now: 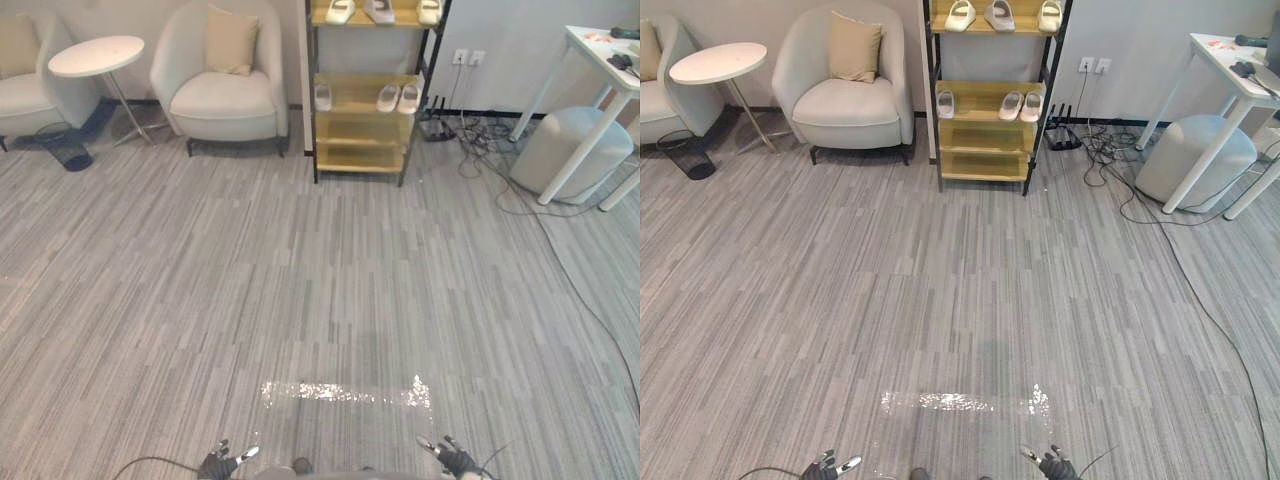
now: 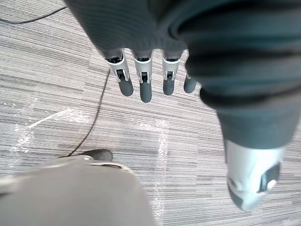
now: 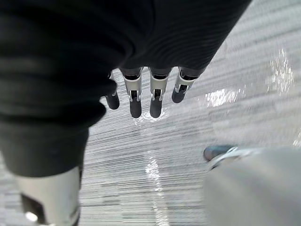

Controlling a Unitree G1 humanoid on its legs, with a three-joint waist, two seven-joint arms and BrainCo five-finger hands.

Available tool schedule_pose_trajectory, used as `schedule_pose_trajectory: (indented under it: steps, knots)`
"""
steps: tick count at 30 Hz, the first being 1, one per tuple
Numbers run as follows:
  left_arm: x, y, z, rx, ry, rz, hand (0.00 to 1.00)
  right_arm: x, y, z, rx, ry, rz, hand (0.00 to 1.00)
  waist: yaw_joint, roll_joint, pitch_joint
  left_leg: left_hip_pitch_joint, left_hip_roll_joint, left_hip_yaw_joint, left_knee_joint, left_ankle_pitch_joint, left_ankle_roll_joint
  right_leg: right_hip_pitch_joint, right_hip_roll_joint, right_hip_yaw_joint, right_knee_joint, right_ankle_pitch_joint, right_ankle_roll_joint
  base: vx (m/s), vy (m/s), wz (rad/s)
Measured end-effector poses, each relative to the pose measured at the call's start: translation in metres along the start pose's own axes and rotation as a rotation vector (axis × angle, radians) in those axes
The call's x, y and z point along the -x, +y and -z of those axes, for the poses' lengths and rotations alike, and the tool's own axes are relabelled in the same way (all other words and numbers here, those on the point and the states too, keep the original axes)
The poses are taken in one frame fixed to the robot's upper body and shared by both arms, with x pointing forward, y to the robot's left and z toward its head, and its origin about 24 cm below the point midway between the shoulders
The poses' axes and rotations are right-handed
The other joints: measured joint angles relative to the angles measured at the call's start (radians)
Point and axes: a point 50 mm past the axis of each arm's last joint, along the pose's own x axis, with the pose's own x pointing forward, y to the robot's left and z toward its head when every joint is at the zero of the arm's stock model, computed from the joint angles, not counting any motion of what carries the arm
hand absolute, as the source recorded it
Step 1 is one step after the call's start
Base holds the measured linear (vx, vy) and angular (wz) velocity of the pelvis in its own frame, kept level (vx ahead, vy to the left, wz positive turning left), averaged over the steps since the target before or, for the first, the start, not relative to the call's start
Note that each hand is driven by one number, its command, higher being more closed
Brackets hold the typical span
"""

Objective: Organize the slippers on the shoe rack

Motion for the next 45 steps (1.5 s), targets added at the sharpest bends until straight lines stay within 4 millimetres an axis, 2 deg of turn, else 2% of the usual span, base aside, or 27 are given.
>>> schedule_pose_trajectory:
  steps: [4, 8, 11, 18, 23, 26, 27, 28, 29, 30, 31, 32, 34, 35, 36, 37, 38, 39, 40, 41, 42, 43, 44, 45]
  knots:
    - [-0.002, -0.003, -0.004, 0.045, -0.012, -0.015, 0.00, -0.003, 0.006, -0.009, -0.018, -0.019, -0.002, 0.00, 0.012, 0.004, 0.008, 0.048, -0.002, 0.021, -0.048, 0.012, -0.020, 0.040, 0.003, -0.016, -0.046, 0.030, 0.016, 0.07, -0.015, -0.10]
    - [-0.003, -0.004, -0.007, 0.073, -0.020, -0.022, 0.00, -0.004, 0.010, -0.011, -0.059, -0.023, 0.003, 0.00, 0.013, 0.005, 0.012, 0.061, -0.002, 0.025, -0.066, 0.013, -0.021, 0.046, 0.004, -0.022, -0.053, 0.039, 0.028, 0.03, -0.008, -0.03]
    - [-0.005, -0.005, -0.014, 0.073, -0.036, -0.019, 0.00, -0.005, 0.013, -0.015, -0.075, -0.031, 0.002, 0.00, 0.013, 0.005, 0.040, 0.080, -0.005, 0.022, -0.069, 0.016, -0.025, 0.076, 0.004, -0.043, -0.078, 0.061, 0.028, -0.01, -0.008, 0.03]
    - [-0.006, -0.004, -0.018, 0.093, -0.049, -0.029, 0.00, -0.007, 0.019, -0.020, -0.079, -0.040, -0.009, 0.00, 0.013, -0.004, 0.064, 0.086, -0.010, 0.021, -0.080, 0.016, -0.025, 0.075, 0.001, -0.050, -0.078, 0.065, 0.030, -0.01, -0.004, 0.00]
    - [-0.006, -0.004, -0.020, 0.094, -0.053, -0.029, 0.00, -0.007, 0.021, -0.022, -0.081, -0.043, -0.016, 0.00, 0.013, -0.007, 0.071, 0.085, -0.017, 0.034, -0.117, 0.043, -0.018, 0.060, 0.000, -0.051, -0.091, 0.067, 0.028, -0.03, -0.025, -0.06]
    - [-0.008, -0.004, -0.027, 0.092, -0.069, -0.028, 0.00, -0.008, 0.025, -0.024, -0.083, -0.050, -0.026, 0.00, 0.013, -0.013, 0.084, 0.057, -0.013, 0.049, -0.082, 0.041, -0.017, 0.049, 0.000, -0.057, -0.097, 0.066, 0.026, -0.06, -0.063, -0.06]
    - [-0.010, -0.006, -0.031, 0.090, -0.079, -0.021, 0.00, -0.008, 0.025, -0.025, -0.081, -0.053, -0.026, 0.00, 0.011, -0.013, 0.087, 0.017, -0.003, 0.050, -0.015, 0.007, -0.021, 0.042, 0.001, -0.066, -0.095, 0.065, 0.023, -0.08, -0.062, 0.03]
    - [-0.011, -0.010, -0.038, 0.094, -0.099, -0.010, 0.00, -0.008, 0.024, -0.027, -0.073, -0.058, -0.026, 0.00, 0.015, -0.008, 0.100, -0.047, 0.032, 0.069, 0.138, -0.068, -0.024, 0.044, 0.014, -0.063, -0.092, 0.055, -0.007, -0.10, -0.062, -0.10]
    - [-0.012, -0.012, -0.042, 0.096, -0.111, -0.006, 0.00, -0.009, 0.023, -0.029, -0.069, -0.064, -0.028, 0.00, 0.022, 0.000, 0.113, -0.094, 0.070, 0.092, 0.284, -0.114, -0.053, 0.056, 0.028, -0.056, -0.095, 0.037, -0.033, -0.09, -0.040, -0.21]
    - [-0.013, -0.012, -0.045, 0.096, -0.119, -0.004, 0.00, -0.009, 0.023, -0.030, -0.071, -0.070, -0.029, 0.00, 0.022, 0.003, 0.125, -0.123, 0.095, 0.106, 0.385, -0.125, -0.070, 0.068, 0.035, -0.052, -0.095, 0.031, -0.038, -0.09, -0.052, -0.26]
    - [-0.013, -0.013, -0.048, 0.097, -0.133, -0.003, 0.00, -0.009, 0.021, -0.030, -0.054, -0.071, -0.027, 0.00, 0.022, 0.009, 0.136, -0.175, 0.140, 0.126, 0.545, -0.122, -0.071, 0.089, 0.046, -0.040, -0.091, 0.019, -0.043, -0.05, -0.049, -0.43]
    - [-0.013, -0.017, -0.050, 0.105, -0.142, 0.005, 0.00, -0.009, 0.013, -0.032, -0.031, -0.073, -0.012, 0.00, 0.033, 0.033, 0.140, -0.221, 0.200, 0.141, 0.703, -0.094, -0.077, 0.118, 0.065, -0.010, -0.090, 0.013, -0.050, -0.01, -0.042, -0.54]
    - [-0.013, -0.018, -0.051, 0.106, -0.146, 0.009, 0.00, -0.009, 0.010, -0.031, -0.028, -0.071, -0.005, 0.00, 0.038, 0.039, 0.143, -0.264, 0.224, 0.140, 0.808, -0.070, -0.070, 0.132, 0.060, 0.028, -0.082, 0.004, -0.068, 0.08, 0.019, -0.57]
    - [-0.013, -0.019, -0.054, 0.107, -0.152, 0.012, 0.00, -0.009, 0.008, -0.032, -0.026, -0.072, 0.004, 0.00, 0.037, 0.047, 0.148, -0.291, 0.230, 0.126, 0.833, -0.106, -0.063, 0.128, 0.054, 0.045, -0.070, -0.003, -0.074, 0.15, 0.100, -0.54]
    - [-0.014, -0.020, -0.060, 0.118, -0.167, 0.014, 0.00, -0.009, 0.008, -0.032, -0.029, -0.068, 0.009, 0.00, 0.038, 0.044, 0.159, -0.319, 0.229, 0.124, 0.797, -0.139, -0.071, 0.126, 0.037, 0.064, -0.071, -0.005, -0.071, 0.13, 0.110, -0.44]
    - [-0.015, -0.021, -0.063, 0.128, -0.175, 0.014, 0.00, -0.009, 0.009, -0.032, -0.034, -0.066, 0.009, 0.00, 0.039, 0.037, 0.163, -0.330, 0.223, 0.127, 0.733, -0.145, -0.077, 0.124, 0.020, 0.074, -0.069, -0.011, -0.062, 0.21, 0.211, -0.47]
    - [-0.015, -0.021, -0.067, 0.131, -0.190, 0.015, 0.00, -0.010, 0.010, -0.035, -0.044, -0.073, 0.009, 0.00, 0.043, 0.031, 0.168, -0.338, 0.195, 0.126, 0.551, -0.132, -0.082, 0.112, -0.018, 0.098, -0.057, -0.030, -0.031, 0.14, 0.144, -0.30]
    - [-0.015, -0.021, -0.067, 0.131, -0.190, 0.015, 0.00, -0.010, 0.010, -0.035, -0.044, -0.074, 0.009, 0.00, 0.043, 0.031, 0.168, -0.338, 0.195, 0.126, 0.545, -0.131, -0.082, 0.112, -0.019, 0.098, -0.056, -0.031, -0.030, 0.22, 0.224, -0.43]
    - [-0.015, -0.025, -0.066, 0.134, -0.188, 0.021, 0.00, -0.011, 0.010, -0.042, -0.044, -0.089, 0.008, 0.00, 0.044, 0.037, 0.163, -0.323, 0.181, 0.102, 0.362, -0.086, -0.104, 0.092, -0.033, 0.118, -0.050, -0.047, -0.004, 0.21, 0.223, -0.41]
    - [-0.014, -0.027, -0.065, 0.140, -0.182, 0.026, 0.00, -0.012, 0.011, -0.045, -0.041, -0.096, 0.007, 0.00, 0.051, 0.045, 0.162, -0.316, 0.176, 0.099, 0.312, -0.014, -0.090, 0.091, -0.036, 0.133, -0.050, -0.056, 0.012, 0.28, 0.273, -0.55]
    - [-0.014, -0.028, -0.065, 0.151, -0.182, 0.026, 0.00, -0.013, 0.016, -0.047, -0.037, -0.100, -0.008, 0.00, 0.061, 0.035, 0.155, -0.312, 0.147, 0.104, 0.311, -0.012, -0.039, 0.098, -0.055, 0.144, -0.044, -0.065, 0.030, 0.47, 0.293, -0.25]
    - [-0.015, -0.024, -0.069, 0.145, -0.189, 0.019, 0.00, -0.012, 0.028, -0.045, -0.024, -0.096, -0.041, 0.00, 0.062, 0.006, 0.159, -0.313, 0.121, 0.107, 0.334, -0.050, -0.012, 0.087, -0.073, 0.147, 0.057, -0.096, 0.077, 0.46, 0.202, -0.01]
    - [-0.016, -0.020, -0.070, 0.143, -0.192, 0.011, 0.00, -0.011, 0.031, -0.042, -0.029, -0.088, -0.048, 0.00, 0.066, -0.006, 0.155, -0.311, 0.115, 0.110, 0.350, -0.073, -0.003, 0.074, -0.075, 0.144, 0.132, -0.125, 0.102, 0.57, 0.211, -0.07]
    - [-0.016, -0.020, -0.071, 0.153, -0.196, 0.009, 0.00, -0.012, 0.036, -0.041, -0.020, -0.082, -0.061, 0.00, 0.083, -0.021, 0.156, -0.284, 0.121, 0.130, 0.366, -0.110, -0.002, 0.019, -0.078, 0.148, 0.296, -0.149, 0.134, 0.37, 0.119, -0.27]
